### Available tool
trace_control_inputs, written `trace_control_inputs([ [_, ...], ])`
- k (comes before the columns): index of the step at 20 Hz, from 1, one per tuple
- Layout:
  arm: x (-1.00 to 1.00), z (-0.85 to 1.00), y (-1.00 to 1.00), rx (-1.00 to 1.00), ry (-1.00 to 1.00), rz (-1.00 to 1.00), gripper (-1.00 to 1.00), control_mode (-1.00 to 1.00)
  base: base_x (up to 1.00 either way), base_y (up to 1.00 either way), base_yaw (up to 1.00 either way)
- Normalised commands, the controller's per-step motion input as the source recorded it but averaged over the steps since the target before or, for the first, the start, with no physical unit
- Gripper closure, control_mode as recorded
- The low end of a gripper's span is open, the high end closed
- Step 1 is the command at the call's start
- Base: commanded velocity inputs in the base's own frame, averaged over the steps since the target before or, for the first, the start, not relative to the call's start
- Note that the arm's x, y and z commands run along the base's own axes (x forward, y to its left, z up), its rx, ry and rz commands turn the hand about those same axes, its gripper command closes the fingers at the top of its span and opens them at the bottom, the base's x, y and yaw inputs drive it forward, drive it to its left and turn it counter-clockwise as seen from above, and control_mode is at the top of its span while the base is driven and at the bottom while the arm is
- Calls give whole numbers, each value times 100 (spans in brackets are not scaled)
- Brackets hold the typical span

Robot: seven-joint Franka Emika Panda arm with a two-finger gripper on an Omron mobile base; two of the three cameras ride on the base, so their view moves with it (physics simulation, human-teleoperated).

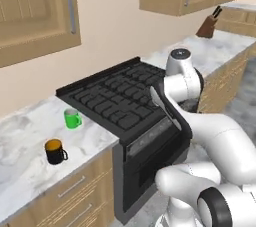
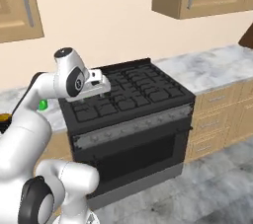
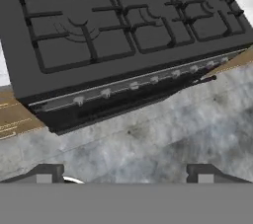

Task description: Clear the mugs and bowl far away from the sink.

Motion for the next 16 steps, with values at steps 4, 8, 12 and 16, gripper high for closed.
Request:
trace_control_inputs([
  [4,0,0,0,0,0,0,-100,100,0,-81,-63],
  [8,0,0,0,0,0,0,-100,100,0,-92,-61],
  [12,0,0,0,0,0,0,-100,100,7,-88,-62],
  [16,0,0,0,0,0,0,-100,100,23,-74,-63],
])
